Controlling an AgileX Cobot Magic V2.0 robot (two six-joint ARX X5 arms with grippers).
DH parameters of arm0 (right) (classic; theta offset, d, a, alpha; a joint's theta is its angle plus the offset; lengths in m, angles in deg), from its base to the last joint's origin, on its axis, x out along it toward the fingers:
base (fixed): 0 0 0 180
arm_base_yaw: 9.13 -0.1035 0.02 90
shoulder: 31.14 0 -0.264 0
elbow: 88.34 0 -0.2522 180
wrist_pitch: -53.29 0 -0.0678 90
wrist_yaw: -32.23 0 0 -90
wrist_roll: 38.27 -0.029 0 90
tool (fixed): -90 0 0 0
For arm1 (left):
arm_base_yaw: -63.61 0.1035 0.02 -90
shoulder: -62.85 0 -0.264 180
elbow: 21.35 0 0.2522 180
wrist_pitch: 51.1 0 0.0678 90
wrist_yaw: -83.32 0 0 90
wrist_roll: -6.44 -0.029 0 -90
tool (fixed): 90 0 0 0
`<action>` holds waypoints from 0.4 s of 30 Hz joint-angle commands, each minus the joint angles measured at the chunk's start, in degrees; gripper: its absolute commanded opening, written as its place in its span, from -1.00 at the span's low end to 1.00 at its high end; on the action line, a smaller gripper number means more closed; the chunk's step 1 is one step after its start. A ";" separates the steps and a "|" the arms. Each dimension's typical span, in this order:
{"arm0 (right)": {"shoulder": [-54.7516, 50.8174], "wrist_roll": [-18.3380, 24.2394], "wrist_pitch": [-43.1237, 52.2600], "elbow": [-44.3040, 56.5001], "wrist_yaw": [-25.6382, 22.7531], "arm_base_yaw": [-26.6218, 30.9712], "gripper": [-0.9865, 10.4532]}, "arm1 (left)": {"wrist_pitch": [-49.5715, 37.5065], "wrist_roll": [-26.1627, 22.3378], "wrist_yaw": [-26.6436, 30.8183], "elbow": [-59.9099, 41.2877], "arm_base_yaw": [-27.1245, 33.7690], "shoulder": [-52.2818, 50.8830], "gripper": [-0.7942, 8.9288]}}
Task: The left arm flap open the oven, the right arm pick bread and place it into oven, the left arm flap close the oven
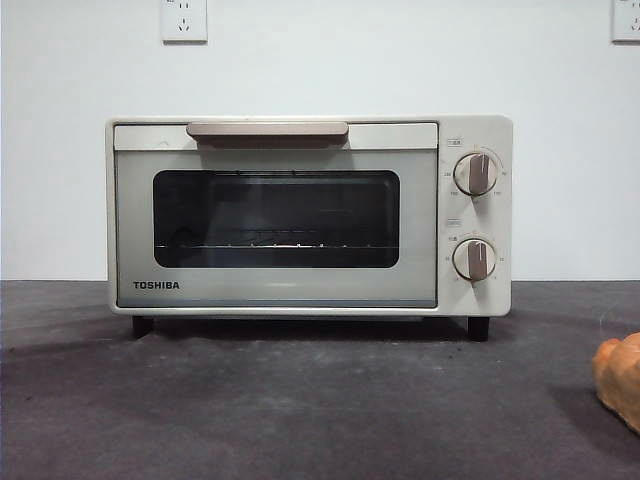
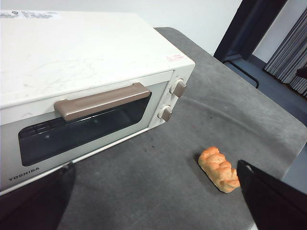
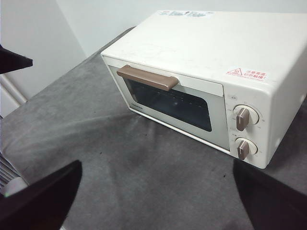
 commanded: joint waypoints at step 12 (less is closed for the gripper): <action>2.78 -6.51 -6.78 -0.98 -2.54 -0.22 0.08 | -0.66 -0.07 -0.07 1.18 -0.26 0.28 0.38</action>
